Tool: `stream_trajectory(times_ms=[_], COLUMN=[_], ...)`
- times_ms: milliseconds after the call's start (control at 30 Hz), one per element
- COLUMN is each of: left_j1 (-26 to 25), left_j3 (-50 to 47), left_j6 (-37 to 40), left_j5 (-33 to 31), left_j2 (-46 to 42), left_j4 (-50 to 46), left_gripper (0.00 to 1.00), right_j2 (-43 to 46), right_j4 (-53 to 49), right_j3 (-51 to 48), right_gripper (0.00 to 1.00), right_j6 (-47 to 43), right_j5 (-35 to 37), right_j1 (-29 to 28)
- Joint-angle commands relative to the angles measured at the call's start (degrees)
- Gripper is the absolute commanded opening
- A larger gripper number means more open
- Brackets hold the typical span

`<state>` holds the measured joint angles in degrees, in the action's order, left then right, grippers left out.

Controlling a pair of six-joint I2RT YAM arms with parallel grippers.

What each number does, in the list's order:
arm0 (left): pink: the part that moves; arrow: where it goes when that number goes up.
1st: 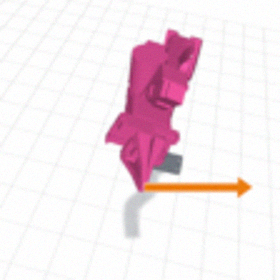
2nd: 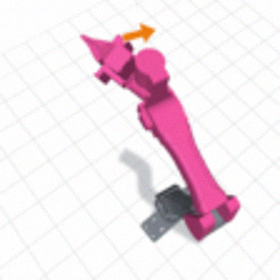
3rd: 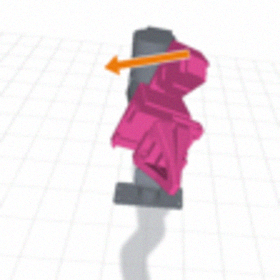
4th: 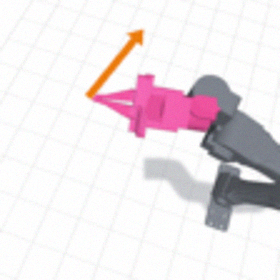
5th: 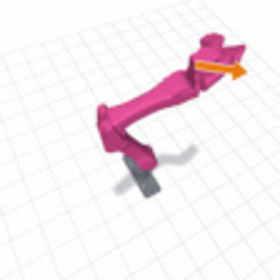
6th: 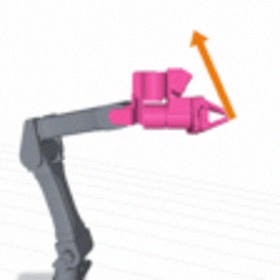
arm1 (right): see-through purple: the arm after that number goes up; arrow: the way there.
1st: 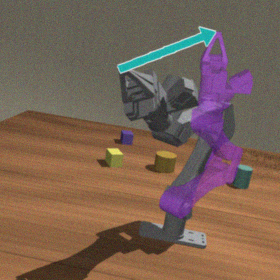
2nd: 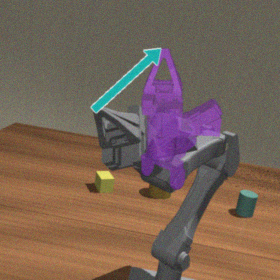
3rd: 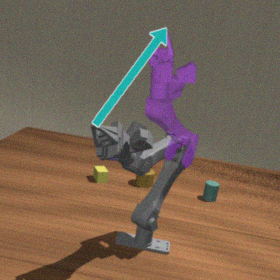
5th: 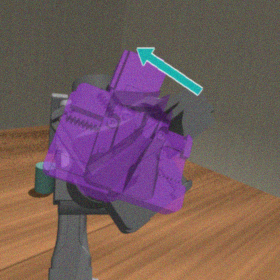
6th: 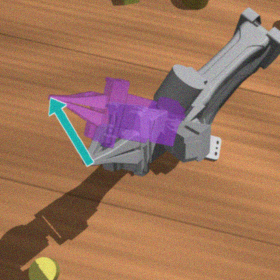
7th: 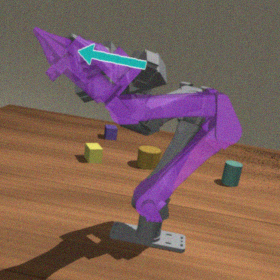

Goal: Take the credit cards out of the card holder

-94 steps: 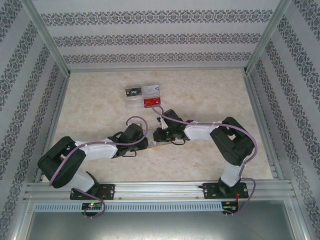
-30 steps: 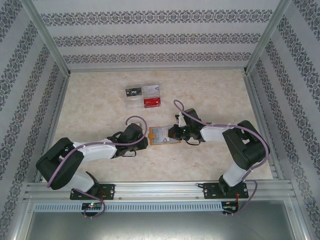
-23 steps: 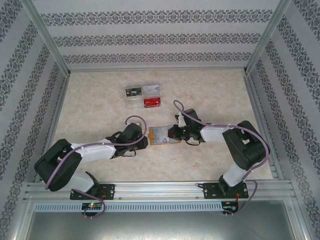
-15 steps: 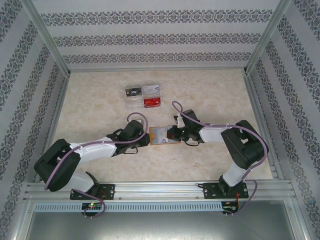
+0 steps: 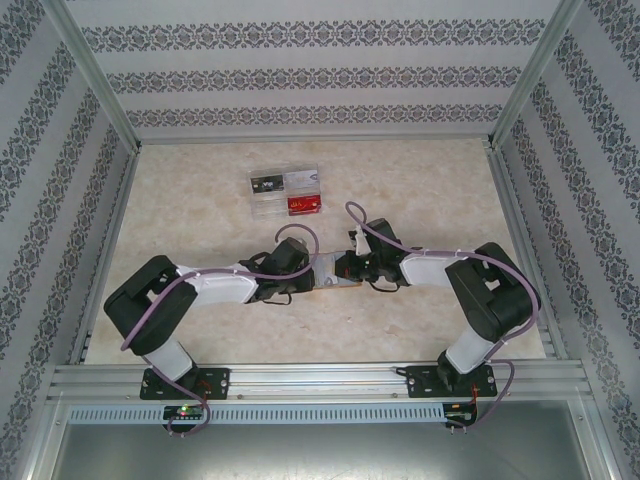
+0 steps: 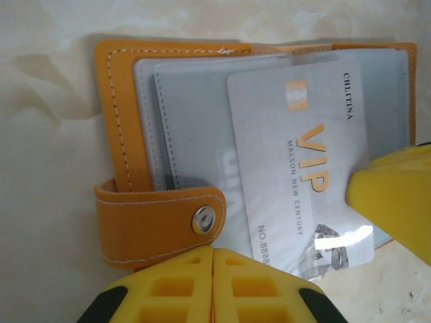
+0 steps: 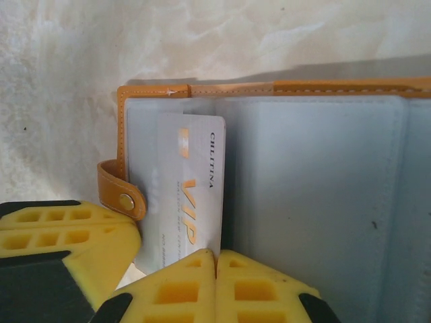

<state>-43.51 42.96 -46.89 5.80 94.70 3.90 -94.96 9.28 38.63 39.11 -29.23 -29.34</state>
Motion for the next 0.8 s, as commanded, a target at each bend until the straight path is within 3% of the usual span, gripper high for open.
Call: stream_trajectory(times_ms=[0,400,767], left_j1=[-0.44,-0.44,-0.44], left_j3=[1.08,-0.26,-0.03], left_j6=[-1.07,-1.29,-0.14], left_j5=[-1.52,-1.94,-1.34], left_j2=[1.72,1.24,-5.58], left_j4=[-1.94,-1.88,-3.74], left_gripper=[0.06,0.05,0.08], right_j2=[0.83,5.28,16.73], right_j4=[-2.79,-3.04,-8.13], right_j3=[-1.8,-5.17,-7.58], right_gripper=[0.05,0.05,0.05], right_j6=[-0.52,-1.05,-3.53], right_j5=[1.99,1.47,2.5], right_j1=[0.86,4.7,6.67])
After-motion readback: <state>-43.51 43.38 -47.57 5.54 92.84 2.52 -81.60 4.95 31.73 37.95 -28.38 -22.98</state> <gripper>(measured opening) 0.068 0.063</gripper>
